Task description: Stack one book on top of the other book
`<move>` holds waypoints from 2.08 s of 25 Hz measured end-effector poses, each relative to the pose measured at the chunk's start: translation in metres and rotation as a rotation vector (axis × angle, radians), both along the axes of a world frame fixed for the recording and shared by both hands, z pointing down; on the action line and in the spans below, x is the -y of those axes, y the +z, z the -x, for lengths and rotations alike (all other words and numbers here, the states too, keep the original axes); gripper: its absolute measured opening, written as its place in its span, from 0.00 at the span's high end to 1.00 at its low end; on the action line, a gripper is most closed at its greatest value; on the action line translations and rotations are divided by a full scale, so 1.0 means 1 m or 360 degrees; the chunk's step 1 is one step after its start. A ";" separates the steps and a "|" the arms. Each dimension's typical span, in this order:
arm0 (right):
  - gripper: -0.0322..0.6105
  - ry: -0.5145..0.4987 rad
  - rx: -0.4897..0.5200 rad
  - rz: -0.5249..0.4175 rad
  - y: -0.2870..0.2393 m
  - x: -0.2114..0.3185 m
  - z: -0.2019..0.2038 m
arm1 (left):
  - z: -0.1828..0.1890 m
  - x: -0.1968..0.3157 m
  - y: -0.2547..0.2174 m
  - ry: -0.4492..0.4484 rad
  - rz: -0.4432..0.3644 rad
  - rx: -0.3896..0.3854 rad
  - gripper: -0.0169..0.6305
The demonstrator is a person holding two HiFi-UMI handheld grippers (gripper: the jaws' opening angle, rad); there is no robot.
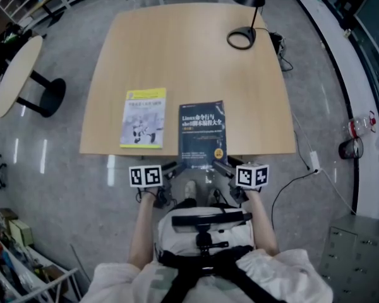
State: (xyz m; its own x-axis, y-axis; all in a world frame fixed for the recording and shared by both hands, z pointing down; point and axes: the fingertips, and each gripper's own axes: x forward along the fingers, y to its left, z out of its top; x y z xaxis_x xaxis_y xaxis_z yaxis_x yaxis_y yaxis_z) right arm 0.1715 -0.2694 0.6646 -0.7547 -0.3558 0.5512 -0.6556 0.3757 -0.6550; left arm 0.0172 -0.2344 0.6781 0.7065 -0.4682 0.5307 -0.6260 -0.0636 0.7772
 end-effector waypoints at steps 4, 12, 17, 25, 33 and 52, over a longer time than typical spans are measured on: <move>0.45 -0.0005 0.0020 0.0052 0.008 -0.005 0.002 | 0.002 0.004 0.002 -0.0003 -0.0022 0.0001 0.57; 0.45 -0.0057 0.0050 0.0073 0.008 0.002 0.006 | -0.034 0.021 0.009 0.0095 0.0016 -0.0144 0.54; 0.45 -0.0082 0.0083 0.0135 0.012 0.002 0.007 | -0.043 0.024 0.015 0.0131 0.0048 -0.0222 0.54; 0.42 -0.0057 0.0220 0.0243 0.020 0.003 0.016 | -0.056 0.029 0.017 0.0221 0.0086 -0.0292 0.54; 0.48 -0.0073 0.0304 0.0308 0.016 0.003 0.030 | -0.065 0.028 0.017 0.0118 0.0118 -0.0387 0.55; 0.56 -0.0237 0.0191 -0.0180 -0.062 0.008 0.078 | -0.020 0.034 -0.062 0.0091 -0.0317 -0.0238 0.63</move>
